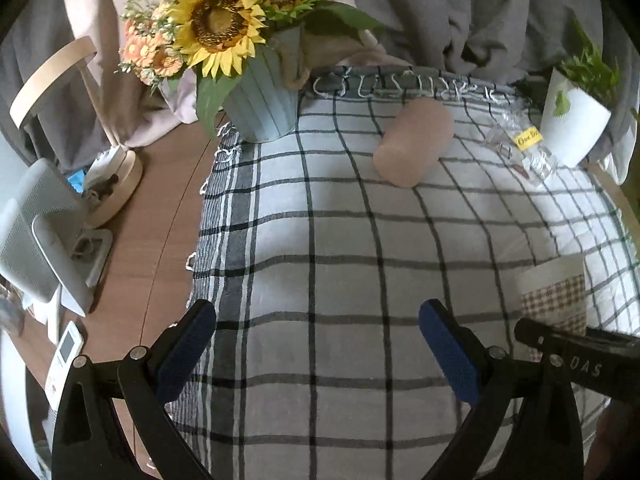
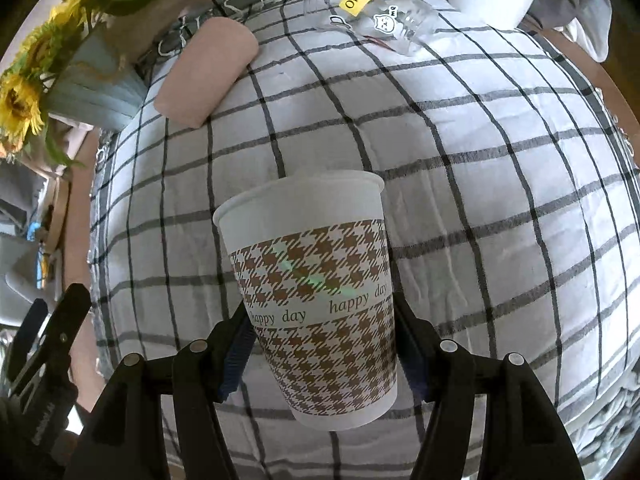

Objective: Flip cup upside down
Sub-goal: 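Lift the paper cup with the right tool and turn it rim-down, then grasp the paper cup with the left tool beside the right tool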

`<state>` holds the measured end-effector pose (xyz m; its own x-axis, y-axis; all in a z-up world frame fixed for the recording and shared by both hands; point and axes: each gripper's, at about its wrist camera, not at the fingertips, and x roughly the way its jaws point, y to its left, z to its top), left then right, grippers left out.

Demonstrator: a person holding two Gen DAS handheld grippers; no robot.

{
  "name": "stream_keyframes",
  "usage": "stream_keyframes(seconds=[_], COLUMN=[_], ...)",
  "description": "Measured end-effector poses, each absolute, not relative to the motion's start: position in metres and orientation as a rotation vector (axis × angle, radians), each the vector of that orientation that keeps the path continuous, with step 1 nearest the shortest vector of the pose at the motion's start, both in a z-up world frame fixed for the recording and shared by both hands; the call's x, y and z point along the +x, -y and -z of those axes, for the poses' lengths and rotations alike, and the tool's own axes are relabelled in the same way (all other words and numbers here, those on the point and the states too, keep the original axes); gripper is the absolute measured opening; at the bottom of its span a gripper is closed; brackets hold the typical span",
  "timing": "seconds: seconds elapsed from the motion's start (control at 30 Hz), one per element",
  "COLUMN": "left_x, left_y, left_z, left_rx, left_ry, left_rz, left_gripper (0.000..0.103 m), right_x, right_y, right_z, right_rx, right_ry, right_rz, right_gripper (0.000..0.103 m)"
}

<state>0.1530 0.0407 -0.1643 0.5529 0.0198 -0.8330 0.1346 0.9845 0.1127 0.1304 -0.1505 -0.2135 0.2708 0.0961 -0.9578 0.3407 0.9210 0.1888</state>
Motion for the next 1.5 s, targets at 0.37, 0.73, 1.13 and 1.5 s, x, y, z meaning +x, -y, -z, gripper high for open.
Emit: stream_keyframes(seconds=[0.37,0.73,1.13,1.5], left_x=[0.151,0.122,0.078,0.054], left_y=[-0.046,-0.022,0.042,0.093], left_z=[0.167,0.135,0.143,0.184], left_rx=[0.151,0.138,0.064,0.037], left_ry=[-0.995,-0.949,-0.969,-0.950], left_rz=[0.061,0.096,0.133,0.126], left_gripper=[0.103,0.103,0.103,0.100], right_x=[0.129,0.092,0.067,0.056], right_y=[0.147,0.159,0.217,0.270], right_z=[0.212,0.163,0.144,0.172], right_rx=[0.393,0.367,0.307,0.228], right_ry=[-1.289,-1.174,-1.131,-1.163], right_rz=[0.161,0.177,0.100,0.075], right_gripper=[0.078,0.078,0.078,0.078])
